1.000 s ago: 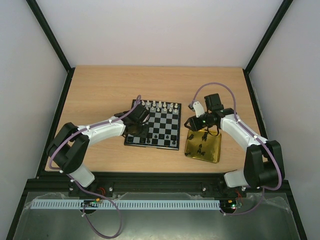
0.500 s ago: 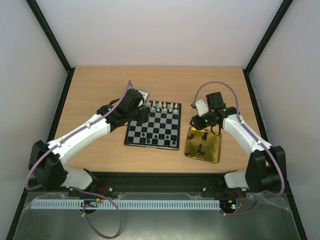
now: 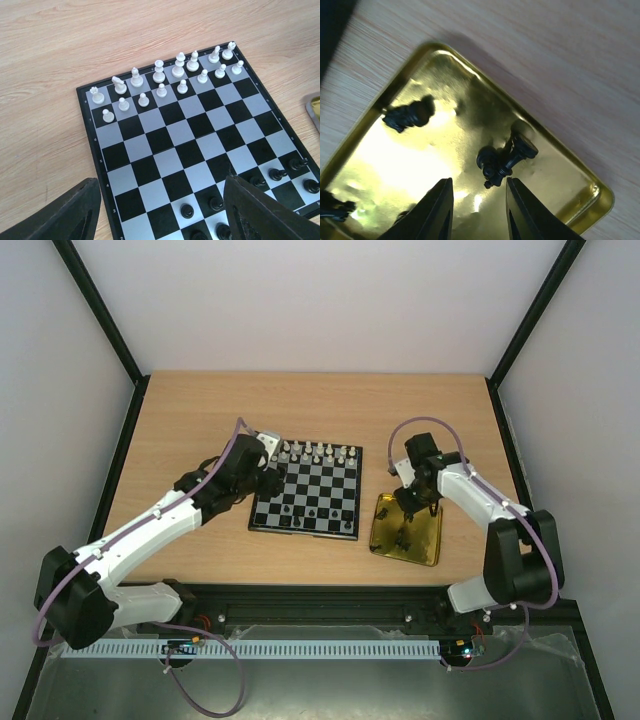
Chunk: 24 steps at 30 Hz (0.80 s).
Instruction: Set up the chess pieces on the board
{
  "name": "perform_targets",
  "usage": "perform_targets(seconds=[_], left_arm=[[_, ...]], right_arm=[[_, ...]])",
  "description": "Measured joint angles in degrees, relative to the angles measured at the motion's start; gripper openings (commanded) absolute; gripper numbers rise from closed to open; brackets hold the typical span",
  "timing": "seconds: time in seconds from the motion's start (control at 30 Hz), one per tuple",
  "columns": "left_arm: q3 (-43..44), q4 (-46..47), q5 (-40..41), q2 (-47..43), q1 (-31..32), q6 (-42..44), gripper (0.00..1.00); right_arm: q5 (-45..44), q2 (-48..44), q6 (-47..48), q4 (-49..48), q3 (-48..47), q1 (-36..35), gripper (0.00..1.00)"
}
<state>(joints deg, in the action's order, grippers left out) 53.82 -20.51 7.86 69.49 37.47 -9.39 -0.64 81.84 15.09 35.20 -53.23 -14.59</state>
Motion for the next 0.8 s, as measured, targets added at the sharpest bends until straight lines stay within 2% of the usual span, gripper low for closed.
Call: perform_targets(seconds=[0.3,0.8], left_arm=[[-0.85,0.61,0.42,0.00,0.59,-0.09,0.70],[-0.87,0.61,2.62,-0.87,0.87,-0.04,0.71]], right_arm=[[-1.05,7.80,-0.35,0.72,-0.46,0.00,0.25],[-2.45,8.57,1.60,0.42,0.22,0.00,0.23]])
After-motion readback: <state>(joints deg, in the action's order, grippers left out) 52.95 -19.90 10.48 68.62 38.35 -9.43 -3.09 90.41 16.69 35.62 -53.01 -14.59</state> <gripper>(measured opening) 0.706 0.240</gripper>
